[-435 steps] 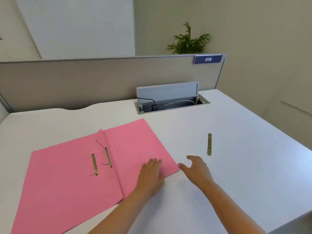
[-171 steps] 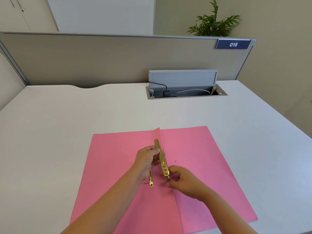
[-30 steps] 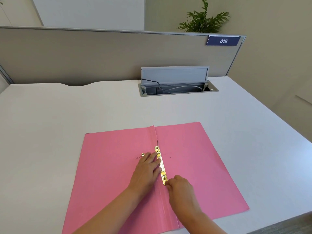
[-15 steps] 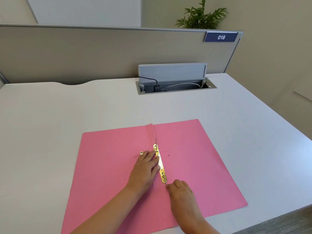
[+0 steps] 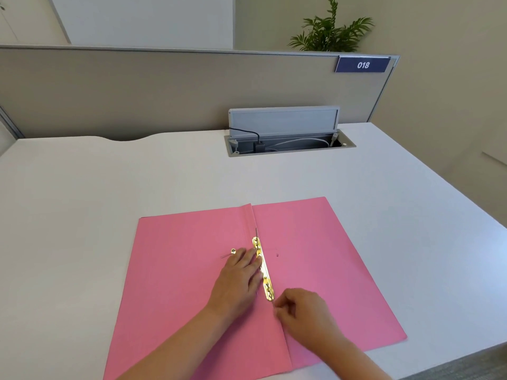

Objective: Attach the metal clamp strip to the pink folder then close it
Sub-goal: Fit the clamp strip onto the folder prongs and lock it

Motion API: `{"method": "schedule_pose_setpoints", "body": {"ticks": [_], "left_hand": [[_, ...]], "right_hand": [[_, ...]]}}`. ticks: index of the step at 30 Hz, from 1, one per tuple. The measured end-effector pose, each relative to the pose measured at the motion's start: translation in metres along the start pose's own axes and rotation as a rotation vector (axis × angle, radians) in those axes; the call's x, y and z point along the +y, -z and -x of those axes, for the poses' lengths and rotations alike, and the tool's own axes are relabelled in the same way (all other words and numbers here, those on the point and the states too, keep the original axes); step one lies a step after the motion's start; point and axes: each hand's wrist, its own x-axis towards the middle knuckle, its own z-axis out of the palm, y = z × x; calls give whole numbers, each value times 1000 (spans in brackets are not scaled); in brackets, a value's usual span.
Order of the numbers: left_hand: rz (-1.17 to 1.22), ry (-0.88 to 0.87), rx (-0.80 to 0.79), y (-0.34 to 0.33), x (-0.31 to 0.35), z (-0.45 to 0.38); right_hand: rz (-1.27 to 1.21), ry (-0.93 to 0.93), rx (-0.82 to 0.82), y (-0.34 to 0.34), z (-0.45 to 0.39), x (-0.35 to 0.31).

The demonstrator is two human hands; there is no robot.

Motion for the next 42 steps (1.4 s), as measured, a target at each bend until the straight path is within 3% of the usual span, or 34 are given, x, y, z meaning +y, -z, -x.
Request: {"method": "schedule_pose_setpoints", "body": {"ticks": [3, 8, 12, 19, 34, 42], "left_hand": [[-22, -42, 29, 4, 3, 1], [-118, -50, 62, 0, 0, 3], [-155, 2, -3, -1, -3, 4], [-149, 52, -66, -3, -7, 4], [-146, 49, -66, 0, -4, 5], [-144, 23, -31, -1, -5, 4]], "right_hand": [[-40, -49, -118, 22, -29, -5], [-212, -70, -30, 33, -90, -18], [-263, 31, -71, 33, -119, -29], [-187, 99, -165, 32, -135, -35], [-118, -1, 7, 23, -145, -27], [61, 124, 2, 24, -145, -34]]}}
